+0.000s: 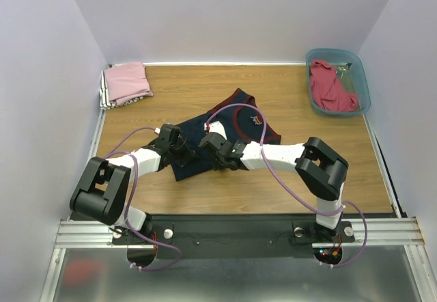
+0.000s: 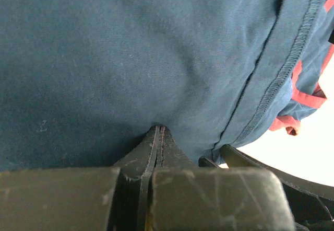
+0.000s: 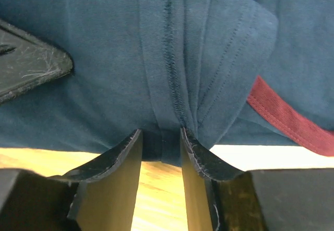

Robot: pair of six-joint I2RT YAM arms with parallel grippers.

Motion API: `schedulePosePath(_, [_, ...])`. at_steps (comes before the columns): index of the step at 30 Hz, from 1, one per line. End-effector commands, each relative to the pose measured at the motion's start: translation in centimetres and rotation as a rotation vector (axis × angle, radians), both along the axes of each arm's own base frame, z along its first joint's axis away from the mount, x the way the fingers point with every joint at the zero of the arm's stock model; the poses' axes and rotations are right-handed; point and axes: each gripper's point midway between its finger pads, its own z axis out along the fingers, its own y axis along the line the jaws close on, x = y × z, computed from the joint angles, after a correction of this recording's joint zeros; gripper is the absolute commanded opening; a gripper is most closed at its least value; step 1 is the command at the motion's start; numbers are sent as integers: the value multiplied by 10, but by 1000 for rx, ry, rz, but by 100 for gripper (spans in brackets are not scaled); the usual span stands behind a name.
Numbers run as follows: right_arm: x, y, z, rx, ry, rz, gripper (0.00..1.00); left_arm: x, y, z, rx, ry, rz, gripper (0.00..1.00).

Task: Fold and stack the tank tops
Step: Fold the tank top

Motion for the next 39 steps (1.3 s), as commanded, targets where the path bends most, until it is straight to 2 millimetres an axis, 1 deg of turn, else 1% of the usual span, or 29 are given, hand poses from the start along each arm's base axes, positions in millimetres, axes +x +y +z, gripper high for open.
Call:
schedulePosePath(1, [18, -10, 14, -55, -95, -60, 41, -1, 5, -12, 12, 13, 14, 0])
schedulePosePath(3, [18, -15, 11, -76, -105, -72, 40, -3, 6, -17, 14, 28, 10, 0])
schedulePosePath(4, [19, -16, 11, -81, -109, -76, 37, -6, 8, -22, 19, 44, 11, 0])
schedulePosePath(7, [21, -25, 13, -103, -131, -101, 26, -11, 13, -30, 32, 63, 11, 0])
schedulePosePath(8, [22, -28, 13, -112, -139, -111, 21, -11, 15, -31, 32, 65, 15, 0])
schedulePosePath(9, [22, -30, 14, -114, -142, -114, 18, -13, 17, -33, 39, 69, 14, 0])
schedulePosePath(13, [26, -38, 22, -111, -156, -136, 11, -17, 25, -39, 49, 88, 21, 0])
schedulePosePath(14, [27, -41, 24, -110, -157, -141, 7, -18, 27, -41, 53, 92, 24, 0])
schedulePosePath(17, [32, -48, 31, -97, -164, -161, 3, -18, 30, -41, 58, 94, 27, 0])
schedulePosePath(20, [39, -57, 37, -78, -163, -192, 3, -17, 30, -41, 56, 92, 20, 0])
schedulePosePath(21, [41, -57, 39, -68, -159, -195, 3, -17, 29, -40, 53, 87, 11, 0])
schedulePosePath(22, [42, -57, 41, -55, -158, -199, 5, -16, 28, -38, 49, 78, 1, 0])
schedulePosePath(23, [43, -56, 45, -40, -155, -200, 10, -15, 26, -37, 44, 72, -7, 0])
schedulePosePath(25, [48, -47, 58, -1, -165, -198, 15, -14, 23, -30, 30, 43, -33, 2])
schedulePosePath(26, [52, -42, 64, 17, -171, -194, 18, -12, 21, -27, 24, 26, -38, 7])
schedulePosePath(27, [58, -30, 79, 51, -187, -179, 19, -10, 20, -21, 18, 2, -47, 10])
schedulePosePath(28, [63, -22, 87, 68, -196, -169, 22, -10, 20, -18, 16, -9, -50, 14])
schedulePosePath(29, [68, -14, 85, 68, -196, -160, 25, -9, 19, -15, 13, -22, -53, 19])
schedulePosePath(30, [72, -6, 85, 65, -196, -139, 26, -8, 20, -13, 15, -31, -51, 21])
schedulePosePath(31, [85, 10, 106, 109, -229, -134, 28, -7, 20, -10, 14, -43, -51, 23])
schedulePosePath(32, [91, 18, 108, 113, -237, -127, 31, -7, 20, -10, 18, -43, -48, 25])
schedulePosePath(33, [103, 35, 108, 116, -245, -105, 31, -7, 20, -9, 14, -41, -48, 25])
schedulePosePath(34, [104, 35, 93, 87, -231, -99, 31, -8, 20, -11, 16, -34, -48, 25])
schedulePosePath(35, [113, 49, 106, 116, -256, -91, 32, -8, 20, -11, 13, -32, -46, 25])
schedulePosePath(36, [120, 55, 91, 87, -251, -82, 33, -10, 20, -14, 14, -22, -45, 25])
schedulePosePath(37, [124, 60, 87, 82, -252, -76, 34, -9, 20, -14, 11, -18, -40, 25])
schedulePosePath(38, [131, 70, 96, 104, -270, -73, 34, -10, 20, -15, 9, -16, -40, 25])
schedulePosePath(39, [133, 74, 92, 104, -265, -63, 34, -10, 20, -15, 10, -15, -40, 25])
